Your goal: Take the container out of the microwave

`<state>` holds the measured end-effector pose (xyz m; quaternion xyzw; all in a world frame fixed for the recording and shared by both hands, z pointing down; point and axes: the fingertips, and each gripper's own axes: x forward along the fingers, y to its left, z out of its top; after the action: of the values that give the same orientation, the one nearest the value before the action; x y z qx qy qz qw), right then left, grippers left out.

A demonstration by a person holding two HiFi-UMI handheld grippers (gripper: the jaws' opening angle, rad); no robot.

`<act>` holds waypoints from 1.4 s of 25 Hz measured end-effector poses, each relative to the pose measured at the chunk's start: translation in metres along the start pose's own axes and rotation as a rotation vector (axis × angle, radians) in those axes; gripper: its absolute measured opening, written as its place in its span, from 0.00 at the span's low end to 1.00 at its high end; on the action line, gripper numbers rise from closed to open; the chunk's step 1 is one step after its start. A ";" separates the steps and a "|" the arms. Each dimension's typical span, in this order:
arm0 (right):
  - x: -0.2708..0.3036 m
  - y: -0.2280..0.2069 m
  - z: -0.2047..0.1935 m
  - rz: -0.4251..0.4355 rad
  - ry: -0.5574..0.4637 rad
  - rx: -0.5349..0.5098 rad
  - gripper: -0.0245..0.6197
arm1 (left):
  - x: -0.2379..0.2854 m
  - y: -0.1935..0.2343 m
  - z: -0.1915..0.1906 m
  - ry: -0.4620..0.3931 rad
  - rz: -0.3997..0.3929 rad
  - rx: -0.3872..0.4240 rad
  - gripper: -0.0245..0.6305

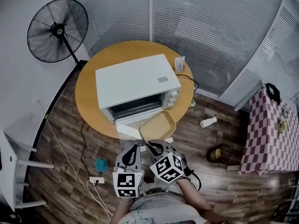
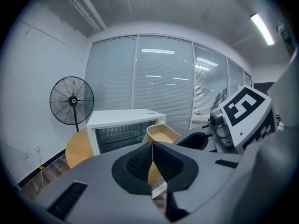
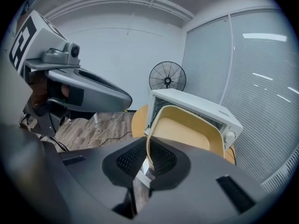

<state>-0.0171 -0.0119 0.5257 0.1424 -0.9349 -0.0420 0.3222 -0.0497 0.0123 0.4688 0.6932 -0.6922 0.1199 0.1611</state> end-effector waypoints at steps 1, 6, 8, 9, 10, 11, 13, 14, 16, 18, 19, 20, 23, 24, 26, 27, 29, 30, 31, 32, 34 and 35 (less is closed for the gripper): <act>0.000 0.002 0.001 -0.003 0.000 -0.001 0.06 | -0.002 0.001 -0.001 0.002 -0.002 0.001 0.06; -0.002 0.009 0.006 -0.012 -0.001 -0.003 0.06 | -0.009 0.005 -0.005 0.007 -0.008 0.000 0.06; -0.003 0.011 0.007 -0.013 0.000 -0.001 0.06 | -0.011 0.005 -0.005 0.006 -0.008 -0.002 0.06; -0.003 0.012 0.007 -0.013 -0.001 0.001 0.06 | -0.012 0.005 -0.006 0.007 -0.009 -0.003 0.06; -0.004 0.013 0.007 -0.013 -0.002 0.003 0.06 | -0.013 0.004 -0.007 0.008 -0.009 -0.004 0.06; -0.005 0.013 0.008 -0.013 -0.003 0.004 0.06 | -0.013 0.004 -0.008 0.008 -0.011 -0.005 0.06; -0.006 0.014 0.009 -0.014 -0.003 0.000 0.06 | -0.014 0.004 -0.007 0.007 -0.014 -0.006 0.06; -0.006 0.015 0.009 -0.013 -0.002 -0.002 0.06 | -0.015 0.004 -0.007 0.007 -0.015 -0.006 0.06; -0.007 0.017 0.010 -0.007 -0.004 -0.004 0.06 | -0.015 0.003 -0.008 0.008 -0.021 -0.013 0.06; -0.006 0.018 0.009 0.003 -0.006 -0.001 0.06 | -0.014 0.000 -0.009 0.012 -0.031 -0.018 0.06; -0.007 0.018 0.009 0.007 -0.007 0.001 0.06 | -0.013 -0.002 -0.011 0.017 -0.034 -0.015 0.06; -0.007 0.019 0.008 0.012 -0.005 0.003 0.06 | -0.012 -0.003 -0.012 0.023 -0.037 -0.013 0.06; -0.007 0.019 0.005 0.023 0.003 0.003 0.06 | -0.011 -0.005 -0.014 0.032 -0.035 -0.014 0.06; -0.007 0.019 0.005 0.028 0.004 0.007 0.06 | -0.011 -0.005 -0.014 0.033 -0.034 -0.015 0.06; -0.006 0.019 0.004 0.042 0.004 0.019 0.06 | -0.010 -0.004 -0.015 0.038 -0.032 -0.015 0.06; -0.005 0.019 0.003 0.046 0.004 0.023 0.06 | -0.010 -0.004 -0.015 0.039 -0.031 -0.014 0.06; -0.005 0.018 0.001 0.048 0.008 0.018 0.06 | -0.010 -0.005 -0.015 0.037 -0.028 -0.011 0.06; -0.005 0.018 0.001 0.048 0.010 0.014 0.06 | -0.011 -0.005 -0.015 0.037 -0.025 -0.009 0.06; -0.005 0.018 0.000 0.049 0.012 0.010 0.06 | -0.011 -0.005 -0.015 0.039 -0.022 -0.009 0.06; -0.005 0.018 -0.001 0.050 0.013 0.009 0.06 | -0.012 -0.005 -0.016 0.039 -0.020 -0.010 0.06; -0.005 0.018 -0.002 0.054 0.016 0.008 0.06 | -0.011 -0.006 -0.016 0.039 -0.016 -0.011 0.06; -0.006 0.018 -0.002 0.056 0.017 0.008 0.06 | -0.011 -0.006 -0.017 0.039 -0.011 -0.008 0.06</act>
<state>-0.0163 0.0069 0.5268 0.1177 -0.9360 -0.0282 0.3305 -0.0433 0.0287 0.4795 0.6939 -0.6855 0.1298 0.1780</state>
